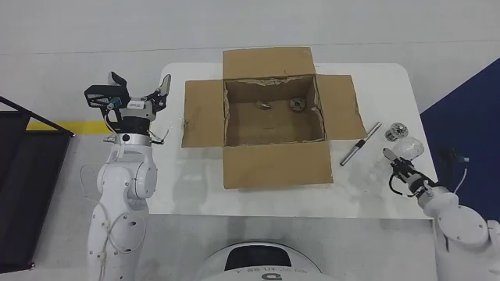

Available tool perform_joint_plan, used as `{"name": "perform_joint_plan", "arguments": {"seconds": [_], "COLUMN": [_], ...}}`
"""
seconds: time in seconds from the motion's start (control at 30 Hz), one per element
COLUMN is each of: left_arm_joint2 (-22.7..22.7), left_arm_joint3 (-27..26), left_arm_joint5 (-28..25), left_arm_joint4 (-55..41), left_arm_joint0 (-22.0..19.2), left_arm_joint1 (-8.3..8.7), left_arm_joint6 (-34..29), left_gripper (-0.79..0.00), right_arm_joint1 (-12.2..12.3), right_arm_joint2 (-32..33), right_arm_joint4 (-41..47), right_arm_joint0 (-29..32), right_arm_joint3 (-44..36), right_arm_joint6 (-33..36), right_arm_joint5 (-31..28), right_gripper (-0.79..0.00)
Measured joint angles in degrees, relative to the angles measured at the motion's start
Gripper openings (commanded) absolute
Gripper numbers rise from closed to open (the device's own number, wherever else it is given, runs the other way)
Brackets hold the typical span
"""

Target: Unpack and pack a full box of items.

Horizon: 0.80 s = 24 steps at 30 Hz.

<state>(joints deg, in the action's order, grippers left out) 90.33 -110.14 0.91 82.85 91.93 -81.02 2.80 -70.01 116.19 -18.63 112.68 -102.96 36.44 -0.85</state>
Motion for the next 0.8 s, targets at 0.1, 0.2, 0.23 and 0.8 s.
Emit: {"name": "perform_joint_plan", "arguments": {"seconds": [0.1, 0.2, 0.23, 0.8], "left_arm_joint2": [0.0, 0.0, 0.0, 0.0], "left_arm_joint3": [0.0, 0.0, 0.0, 0.0], "left_arm_joint5": [0.0, 0.0, 0.0, 0.0], "left_arm_joint4": [0.0, 0.0, 0.0, 0.0], "left_arm_joint0": [0.0, 0.0, 0.0, 0.0], "left_arm_joint1": [0.0, 0.0, 0.0, 0.0], "left_arm_joint6": [0.0, 0.0, 0.0, 0.0], "left_gripper": [0.0, 0.0, 0.0, 0.0], "right_arm_joint1": [0.2, 0.6, 0.8, 2.3], "right_arm_joint2": [0.1, -0.1, -0.1, -1.0], "right_arm_joint4": [1.4, 1.6, 1.4, -1.5], "right_arm_joint0": [-0.7, -3.6, -4.4, -9.6], "right_arm_joint3": [2.6, 5.6, 6.5, 9.7], "right_arm_joint6": [2.1, 5.0, 5.6, 11.6], "right_arm_joint5": [1.5, 1.4, 1.5, 3.6], "right_gripper": [-0.785, -0.785, -0.785, 0.0]}}
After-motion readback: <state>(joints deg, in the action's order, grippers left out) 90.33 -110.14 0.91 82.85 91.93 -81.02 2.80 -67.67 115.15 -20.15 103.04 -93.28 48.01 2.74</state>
